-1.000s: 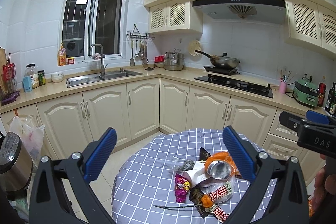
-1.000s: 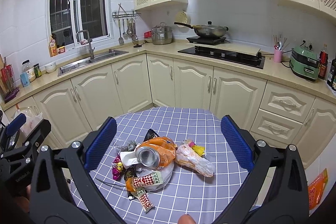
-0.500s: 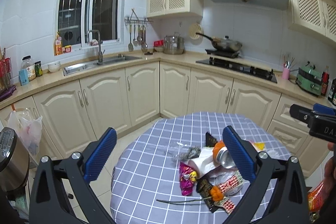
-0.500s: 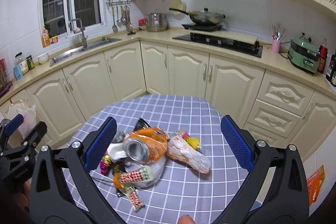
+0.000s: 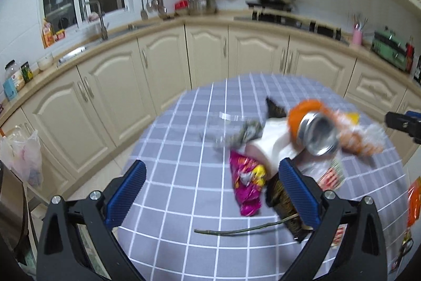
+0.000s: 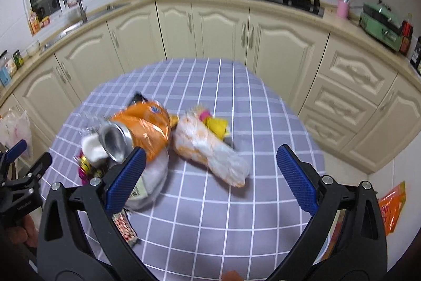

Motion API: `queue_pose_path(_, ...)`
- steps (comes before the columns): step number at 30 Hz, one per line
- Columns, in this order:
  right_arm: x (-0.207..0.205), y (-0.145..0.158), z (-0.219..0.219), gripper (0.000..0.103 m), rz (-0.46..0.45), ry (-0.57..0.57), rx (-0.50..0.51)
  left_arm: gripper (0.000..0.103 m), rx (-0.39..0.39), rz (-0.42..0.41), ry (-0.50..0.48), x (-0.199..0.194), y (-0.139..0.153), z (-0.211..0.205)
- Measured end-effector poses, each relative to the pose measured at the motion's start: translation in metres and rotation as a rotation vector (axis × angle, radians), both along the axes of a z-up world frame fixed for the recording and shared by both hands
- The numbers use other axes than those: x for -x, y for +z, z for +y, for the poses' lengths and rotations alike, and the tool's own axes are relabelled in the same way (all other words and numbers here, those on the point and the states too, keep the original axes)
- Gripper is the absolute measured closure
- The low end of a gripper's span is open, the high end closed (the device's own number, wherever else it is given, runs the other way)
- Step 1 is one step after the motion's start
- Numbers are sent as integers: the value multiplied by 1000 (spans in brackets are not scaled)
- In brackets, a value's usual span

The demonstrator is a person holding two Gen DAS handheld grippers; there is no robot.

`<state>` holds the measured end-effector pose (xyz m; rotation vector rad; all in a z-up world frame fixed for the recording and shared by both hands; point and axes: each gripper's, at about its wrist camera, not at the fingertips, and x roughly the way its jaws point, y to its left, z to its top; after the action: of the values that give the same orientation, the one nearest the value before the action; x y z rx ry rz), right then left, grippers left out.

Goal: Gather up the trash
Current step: 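Grasp the pink candy wrapper with the left tool while the right tool grasps the clear plastic bag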

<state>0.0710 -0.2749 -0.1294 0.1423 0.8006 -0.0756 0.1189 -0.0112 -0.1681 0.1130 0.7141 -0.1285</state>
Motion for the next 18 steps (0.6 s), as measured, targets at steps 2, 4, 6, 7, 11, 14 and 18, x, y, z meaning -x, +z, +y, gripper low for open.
queue_pose_path(2,-4,-10,0,6,18,1,3,5,-8,37,-2,-8,-14,-2)
queue_pose_path(4,-11,-22,-3,6,45,-4,8,4,-18,62,-9,-15,-26,-4)
queue_pose_path(6,-17,-33,-8,6,68,-8,-4,5,-11,91,-13,-23,-36,-4)
queue_pose_path(7,-21,-37,-9,6,76,-7,-11,5,-5,101,-15,-26,-40,-5)
queue_pose_path(11,-42,-51,-11,6,97,36,-25,5,13,134,-27,-37,-52,-7)
queue_pose_path(14,-59,-62,-9,11,111,83,-21,34,38,166,-59,-42,-56,-13)
queue_pose_path(18,-64,-75,-14,50,140,115,-91,69,98,231,-77,-48,-66,-10)
